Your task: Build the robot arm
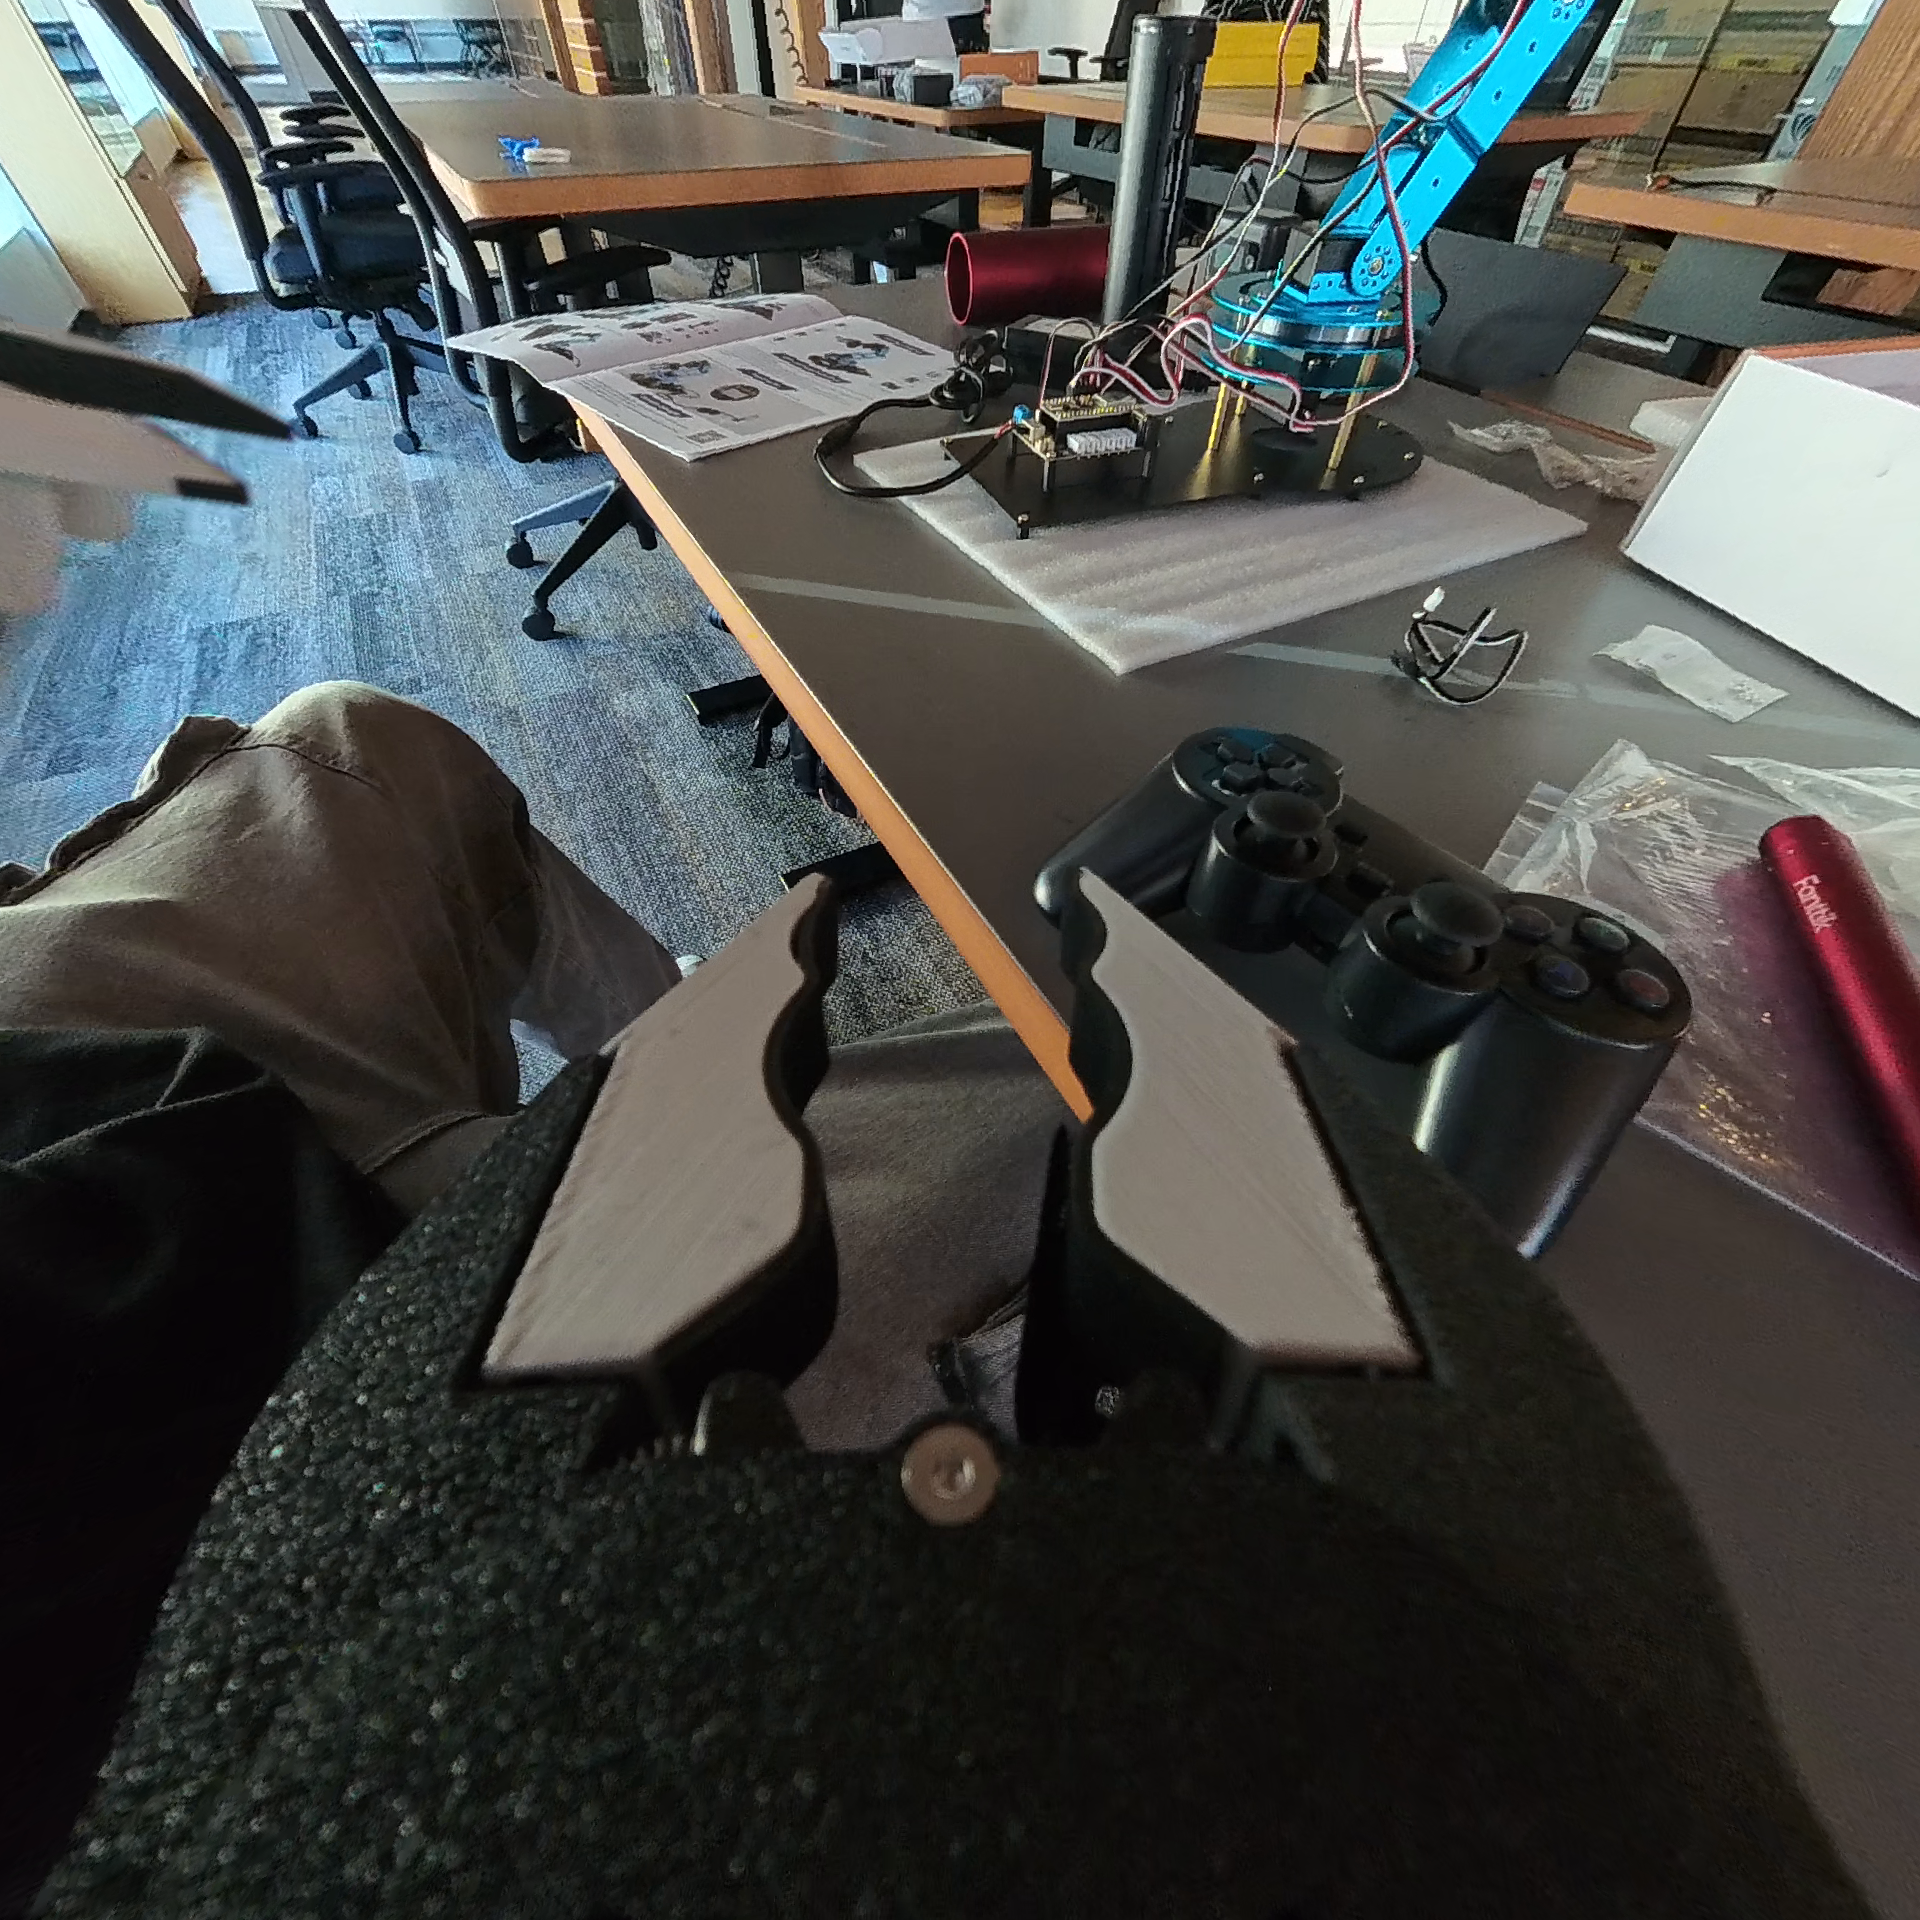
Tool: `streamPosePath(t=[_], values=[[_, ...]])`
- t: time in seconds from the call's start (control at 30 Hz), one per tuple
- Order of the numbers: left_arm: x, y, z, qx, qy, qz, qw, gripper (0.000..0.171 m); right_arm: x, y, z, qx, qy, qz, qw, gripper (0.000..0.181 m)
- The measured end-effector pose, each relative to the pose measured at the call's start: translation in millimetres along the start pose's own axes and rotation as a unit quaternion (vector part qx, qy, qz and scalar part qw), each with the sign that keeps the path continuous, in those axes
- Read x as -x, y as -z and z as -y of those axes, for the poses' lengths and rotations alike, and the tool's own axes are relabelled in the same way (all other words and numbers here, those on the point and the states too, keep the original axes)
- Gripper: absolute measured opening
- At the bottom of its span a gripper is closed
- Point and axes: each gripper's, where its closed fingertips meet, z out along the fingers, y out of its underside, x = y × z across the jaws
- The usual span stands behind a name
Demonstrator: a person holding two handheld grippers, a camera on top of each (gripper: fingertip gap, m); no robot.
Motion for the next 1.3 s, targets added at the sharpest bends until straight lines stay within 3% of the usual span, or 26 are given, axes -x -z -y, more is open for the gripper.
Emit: streamPosePath(t=[0.1, 0.27, 0.4, 0.53, 0.73, 0.93, 1.03, 1.13, 1.3], values=[[16, -44, 22, -0.013, -0.003, -0.008, 1.0, 0.053, 0, -3, -2, 0.004, 0.001, 0.001, 1.0, 0.041], [63, -157, 49, 0.008, -0.021, 0.029, 0.999, 0.053, -9, -7, -4, 0.008, 0.001, -0.009, 1.0, 0.041], [78, -235, 55, 0.048, -0.011, 0.027, 0.998, 0.054, -18, -3, 9, -0.021, -0.01, -0.007, 1.0, 0.037], [93, -283, 53, 0.085, 0.01, 0.036, 0.996, 0.051, -45, 4, 28, -0.055, -0.02, -0.029, 0.998, 0.032], [101, -308, 49, 0.129, 0.004, 0.056, 0.99, 0.049, -87, 6, 57, -0.084, -0.028, -0.047, 0.995, 0.031], [105, -312, 53, 0.114, 0.005, 0.075, 0.991, 0.047, -160, 2, 80, -0.098, 0.022, -0.096, 0.99, 0.029], [112, -312, 54, 0.113, 0.004, 0.086, 0.99, 0.034, -188, -14, 81, -0.108, 0.02, -0.097, 0.989, 0.029], [113, -311, 55, 0.107, 0.023, 0.075, 0.991, 0.032, -205, -27, 76, -0.117, 0.018, -0.103, 0.988, 0.029], [117, -310, 55, 0.105, 0.023, 0.08, 0.991, 0.023, -205, -48, 59, -0.1, 0.025, -0.096, 0.99, 0.024]])
